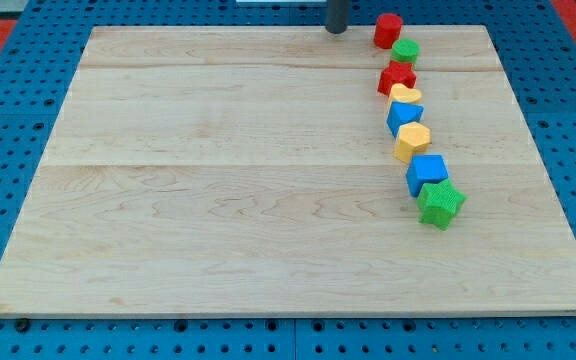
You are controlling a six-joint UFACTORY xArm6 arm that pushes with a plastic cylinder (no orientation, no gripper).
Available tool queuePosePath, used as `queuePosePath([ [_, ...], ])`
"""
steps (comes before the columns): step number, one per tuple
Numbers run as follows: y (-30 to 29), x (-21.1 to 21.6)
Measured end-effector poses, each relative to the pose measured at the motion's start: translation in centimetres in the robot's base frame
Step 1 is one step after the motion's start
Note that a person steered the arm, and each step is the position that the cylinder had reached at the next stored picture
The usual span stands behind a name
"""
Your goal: Slightly move the red circle into the green circle
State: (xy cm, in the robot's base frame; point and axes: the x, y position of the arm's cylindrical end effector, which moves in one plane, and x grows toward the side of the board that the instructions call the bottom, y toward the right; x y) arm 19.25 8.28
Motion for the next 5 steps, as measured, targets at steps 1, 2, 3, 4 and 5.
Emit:
queuePosePath([
  [1,7.4,-0.1],
  [2,6.5,0.3],
  [3,3.7,1.3],
  [4,1.7,3.4],
  [5,-6.3,6.4],
])
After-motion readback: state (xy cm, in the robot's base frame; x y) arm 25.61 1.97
